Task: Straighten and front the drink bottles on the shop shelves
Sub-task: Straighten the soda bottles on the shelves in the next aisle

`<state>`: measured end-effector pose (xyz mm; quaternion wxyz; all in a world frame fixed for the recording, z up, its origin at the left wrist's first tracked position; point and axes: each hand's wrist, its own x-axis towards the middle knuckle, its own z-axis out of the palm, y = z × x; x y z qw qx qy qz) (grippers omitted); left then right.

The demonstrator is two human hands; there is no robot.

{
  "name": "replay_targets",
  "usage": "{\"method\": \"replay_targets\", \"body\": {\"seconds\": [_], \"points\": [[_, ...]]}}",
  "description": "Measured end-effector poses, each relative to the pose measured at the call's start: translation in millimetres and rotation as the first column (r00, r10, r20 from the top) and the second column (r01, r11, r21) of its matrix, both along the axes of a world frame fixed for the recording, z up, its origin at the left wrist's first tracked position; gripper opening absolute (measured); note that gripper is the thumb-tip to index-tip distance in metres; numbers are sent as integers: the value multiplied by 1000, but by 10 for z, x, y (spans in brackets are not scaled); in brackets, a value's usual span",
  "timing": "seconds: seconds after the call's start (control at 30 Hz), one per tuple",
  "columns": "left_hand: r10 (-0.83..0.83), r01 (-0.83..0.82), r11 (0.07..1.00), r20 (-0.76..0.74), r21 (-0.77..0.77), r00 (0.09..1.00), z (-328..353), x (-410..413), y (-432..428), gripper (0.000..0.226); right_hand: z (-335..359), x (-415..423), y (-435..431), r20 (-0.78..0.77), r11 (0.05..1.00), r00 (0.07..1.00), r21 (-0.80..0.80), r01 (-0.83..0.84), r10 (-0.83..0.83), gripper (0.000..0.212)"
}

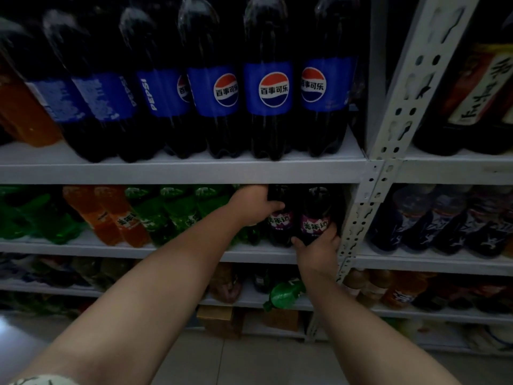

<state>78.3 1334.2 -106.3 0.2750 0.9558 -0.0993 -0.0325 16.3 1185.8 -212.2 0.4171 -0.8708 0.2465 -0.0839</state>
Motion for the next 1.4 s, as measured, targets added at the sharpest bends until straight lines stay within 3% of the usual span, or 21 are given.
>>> {"method": "replay_targets", "body": {"seconds": [0.13,0.23,0.37,0.47,0.53,0.63,0.7,0.87,1.03,1.23,1.4], "points": [[24,-26,999,49,40,999,23,-65,-99,55,37,-232,-86,67,997,995,-52,-65,68,88],[92,-84,995,139,-61,986,28,-199,-153,52,212,-420,-134,298,992,948,-88,-93,116,60],[161,-138,983,214,-119,963,9,-504,-182,45,824,-462,-237,634,976,743,-175,-132,214,31],[223,-182,972,347,-145,911,82,-774,-137,33,1500,-320,-300,795,970,557,-168,-178,240,32],[296,-224,954,488,-201,821,274,-904,-134,22,1871,-187,-296,826,971,519,-131,-200,218,44],[433,-259,898,599,-356,674,702,-944,-222,24,2183,-7,-213,784,973,584,-106,-205,208,69],[492,-268,865,612,-424,619,947,-863,-327,37,2253,96,-188,728,970,647,-113,-215,228,87],[548,-340,833,565,-437,617,1234,-621,-504,70,2298,319,-309,613,955,733,-174,-239,294,113],[560,-390,827,531,-406,636,1246,-489,-449,93,2239,376,-331,635,952,715,-120,-280,291,107],[485,-364,874,572,-321,661,1223,-485,-328,90,2218,401,-356,686,950,675,-74,-305,270,93],[412,-351,910,596,-222,689,1246,-516,-296,85,2240,408,-390,654,926,699,-5,-378,289,94]]}}
